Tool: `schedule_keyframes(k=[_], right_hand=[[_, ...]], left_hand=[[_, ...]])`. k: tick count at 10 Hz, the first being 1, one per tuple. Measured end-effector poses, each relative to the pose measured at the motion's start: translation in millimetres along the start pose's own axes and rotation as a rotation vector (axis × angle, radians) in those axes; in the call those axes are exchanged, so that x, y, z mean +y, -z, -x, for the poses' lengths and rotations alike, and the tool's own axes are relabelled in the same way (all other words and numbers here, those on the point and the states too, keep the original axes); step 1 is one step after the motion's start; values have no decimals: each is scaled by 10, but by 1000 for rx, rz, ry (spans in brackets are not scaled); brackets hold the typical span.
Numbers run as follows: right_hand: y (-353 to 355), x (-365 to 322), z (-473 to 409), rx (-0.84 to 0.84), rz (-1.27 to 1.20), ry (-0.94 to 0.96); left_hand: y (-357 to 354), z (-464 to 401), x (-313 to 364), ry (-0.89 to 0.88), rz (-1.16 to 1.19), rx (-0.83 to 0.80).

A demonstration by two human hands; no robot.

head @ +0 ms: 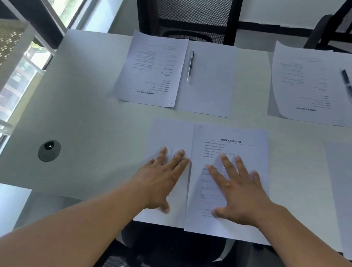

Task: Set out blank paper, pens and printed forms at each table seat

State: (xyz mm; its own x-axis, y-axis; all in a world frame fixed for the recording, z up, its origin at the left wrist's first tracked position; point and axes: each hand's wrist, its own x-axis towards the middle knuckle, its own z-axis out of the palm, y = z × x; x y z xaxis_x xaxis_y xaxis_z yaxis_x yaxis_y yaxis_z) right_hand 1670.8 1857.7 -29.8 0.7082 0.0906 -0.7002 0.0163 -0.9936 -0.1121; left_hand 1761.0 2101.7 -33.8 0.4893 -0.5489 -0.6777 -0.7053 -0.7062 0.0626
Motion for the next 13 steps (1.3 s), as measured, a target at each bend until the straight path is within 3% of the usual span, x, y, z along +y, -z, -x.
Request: schedule_keyframes(k=[9,13], right_hand=[[11,-40,21,24,2,5],[257,-113,255,129,-26,13]], left_hand=[[61,10,77,12,-55,3],[345,255,131,92,77,86]])
